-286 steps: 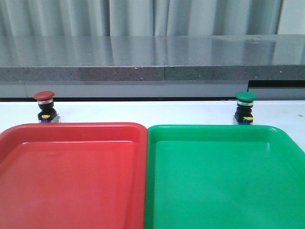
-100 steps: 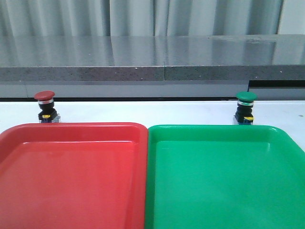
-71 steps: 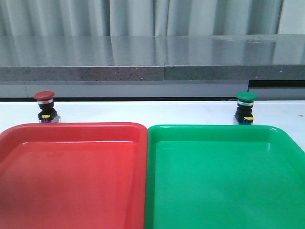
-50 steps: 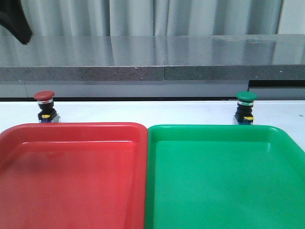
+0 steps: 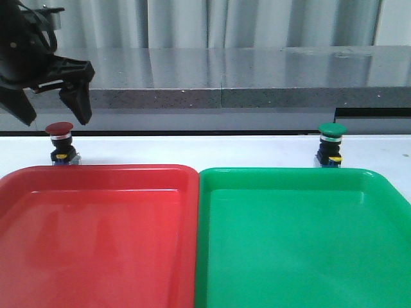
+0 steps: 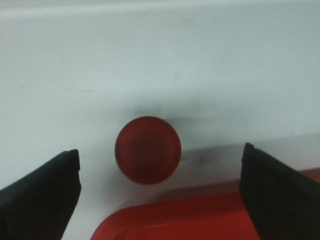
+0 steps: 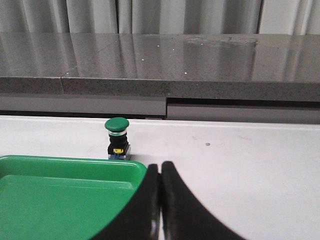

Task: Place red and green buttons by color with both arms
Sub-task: 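Lower the left gripper onto the red-capped button and close it, then lift the red-capped button with the left gripper toward the red tray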

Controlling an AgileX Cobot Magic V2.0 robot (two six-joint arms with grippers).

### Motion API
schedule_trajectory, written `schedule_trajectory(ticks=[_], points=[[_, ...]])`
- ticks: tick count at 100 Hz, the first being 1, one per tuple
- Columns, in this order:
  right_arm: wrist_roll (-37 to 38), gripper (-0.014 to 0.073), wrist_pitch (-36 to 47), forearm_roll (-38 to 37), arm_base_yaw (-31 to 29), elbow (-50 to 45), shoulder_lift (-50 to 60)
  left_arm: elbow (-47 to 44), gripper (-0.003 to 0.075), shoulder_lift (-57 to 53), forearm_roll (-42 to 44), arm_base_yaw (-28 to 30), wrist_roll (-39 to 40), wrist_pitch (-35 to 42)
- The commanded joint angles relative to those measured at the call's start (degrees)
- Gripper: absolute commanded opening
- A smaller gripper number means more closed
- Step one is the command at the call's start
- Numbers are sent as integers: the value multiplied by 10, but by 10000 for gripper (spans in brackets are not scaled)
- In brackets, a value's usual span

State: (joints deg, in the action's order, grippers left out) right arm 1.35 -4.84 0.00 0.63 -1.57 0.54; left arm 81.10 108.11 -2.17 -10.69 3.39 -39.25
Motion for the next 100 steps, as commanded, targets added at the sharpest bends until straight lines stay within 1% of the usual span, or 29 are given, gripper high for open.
schedule_trajectory(ticks=[1, 22, 34, 41, 48, 60, 65, 76, 86, 100], points=[[-3, -66, 43, 0, -4, 8, 10, 30, 606, -7, -1, -3, 2, 24], [-3, -66, 43, 0, -4, 8, 10, 34, 606, 22, -1, -3, 2, 43], [-3, -66, 43, 0, -4, 8, 10, 34, 577, 28, -1, -3, 2, 43], [-3, -66, 43, 0, -4, 8, 10, 34, 536, 29, -1, -3, 2, 45], [-3, -66, 43, 0, -4, 8, 10, 34, 479, 29, -1, -3, 2, 45], [-3, -66, 43, 0, -4, 8, 10, 34, 346, 29, -1, -3, 2, 46], [-3, -66, 43, 0, -4, 8, 10, 34, 277, 29, -1, -3, 2, 47], [-3, -66, 43, 0, -4, 8, 10, 34, 174, 29, -1, -3, 2, 52], [-3, -66, 43, 0, -4, 8, 10, 34, 135, 23, -3, -3, 6, 54], [-3, -66, 43, 0, -4, 8, 10, 34, 135, -3, -6, -3, 7, 51]])
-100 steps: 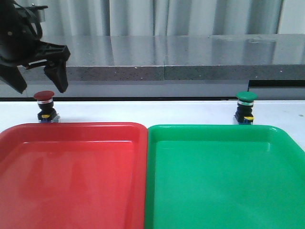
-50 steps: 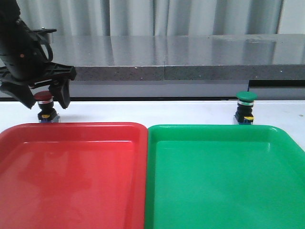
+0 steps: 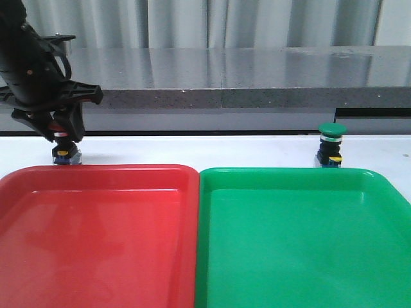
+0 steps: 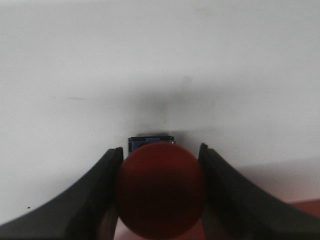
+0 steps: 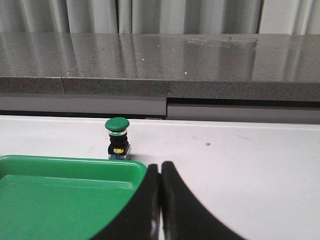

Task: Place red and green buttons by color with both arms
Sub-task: 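Lift the red-capped button with the left gripper toward the red tray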

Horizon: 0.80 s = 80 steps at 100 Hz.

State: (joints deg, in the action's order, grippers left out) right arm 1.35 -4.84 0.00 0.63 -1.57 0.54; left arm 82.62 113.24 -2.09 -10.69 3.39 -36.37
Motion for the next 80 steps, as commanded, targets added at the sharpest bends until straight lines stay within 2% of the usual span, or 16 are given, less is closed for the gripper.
schedule_trajectory(ticks=[1, 24, 41, 80], points=[[-3, -66, 43, 0, -4, 8, 10, 19, 135, -59, -9, -3, 7, 22], [-3, -66, 43, 0, -4, 8, 10, 19, 135, -132, -51, -8, 7, -22], [-3, -66, 43, 0, -4, 8, 10, 14, 135, -171, -59, -37, 11, -36], [-3, -66, 43, 0, -4, 8, 10, -105, 135, -199, -59, -104, 69, 24]])
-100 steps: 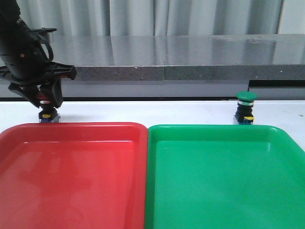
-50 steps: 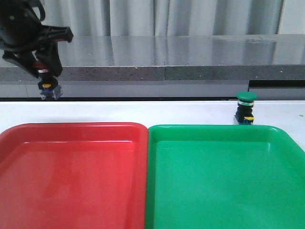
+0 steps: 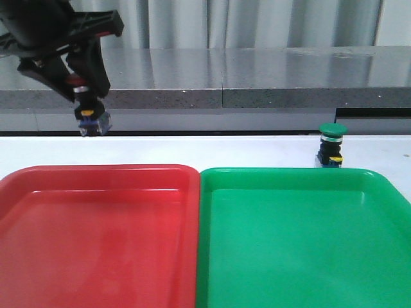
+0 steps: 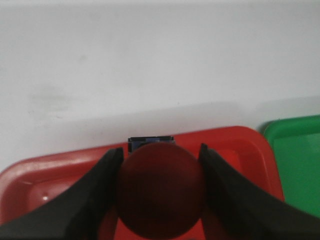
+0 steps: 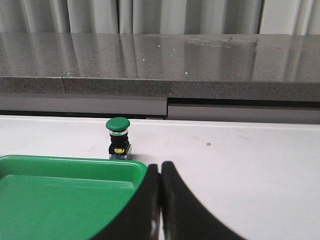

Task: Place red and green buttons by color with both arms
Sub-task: 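Lift the red-capped button with the left gripper toward the red tray, then lower the red-capped button into the red tray and open the left gripper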

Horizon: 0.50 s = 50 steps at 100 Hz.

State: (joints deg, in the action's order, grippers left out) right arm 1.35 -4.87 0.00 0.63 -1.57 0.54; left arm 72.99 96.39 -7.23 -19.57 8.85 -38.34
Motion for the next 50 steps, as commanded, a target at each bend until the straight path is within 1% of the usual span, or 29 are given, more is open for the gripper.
schedule_trajectory(ticks=[1, 20, 50], points=[[-3, -66, 44, 0, -4, 8, 10, -12, 135, -31, -9, -17, 16, 46], [-3, -66, 44, 0, -4, 8, 10, -60, 135, -31, -17, -39, 29, 78], [-3, -66, 44, 0, -4, 8, 10, -105, 135, -31, -18, -39, 41, 114]])
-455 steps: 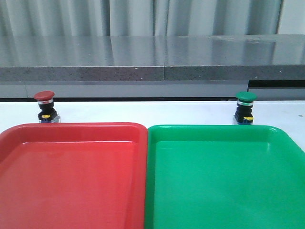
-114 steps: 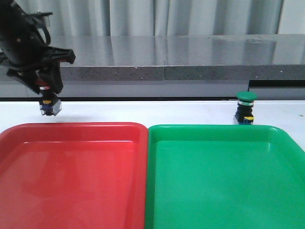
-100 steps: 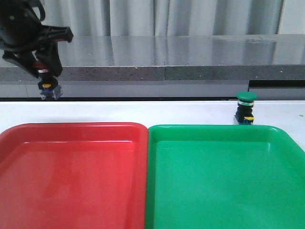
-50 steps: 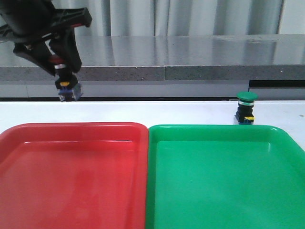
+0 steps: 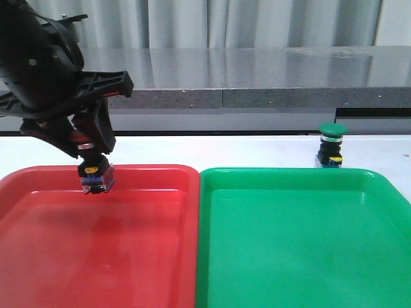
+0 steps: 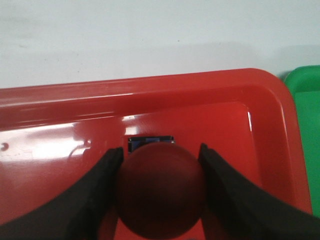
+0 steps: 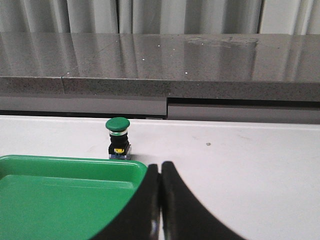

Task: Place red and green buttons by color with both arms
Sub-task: 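Lower the red-capped button into the red tray and open the left gripper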

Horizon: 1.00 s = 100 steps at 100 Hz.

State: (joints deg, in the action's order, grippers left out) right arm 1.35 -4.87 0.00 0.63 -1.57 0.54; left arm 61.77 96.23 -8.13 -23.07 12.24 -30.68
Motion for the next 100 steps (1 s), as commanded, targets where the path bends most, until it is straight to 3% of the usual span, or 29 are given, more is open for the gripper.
schedule_trajectory(ticks=[1, 72, 82, 100], points=[[-3, -66, 44, 0, -4, 8, 10, 5, 135, -29, -9, -4, 7, 37], [-3, -66, 44, 0, -4, 8, 10, -33, 153, -27, -17, -4, 10, 76], [-3, -66, 44, 0, -4, 8, 10, -33, 243, -27, -18, -4, 10, 76], [-3, -66, 44, 0, -4, 8, 10, -33, 500, -27, -23, -4, 10, 74]])
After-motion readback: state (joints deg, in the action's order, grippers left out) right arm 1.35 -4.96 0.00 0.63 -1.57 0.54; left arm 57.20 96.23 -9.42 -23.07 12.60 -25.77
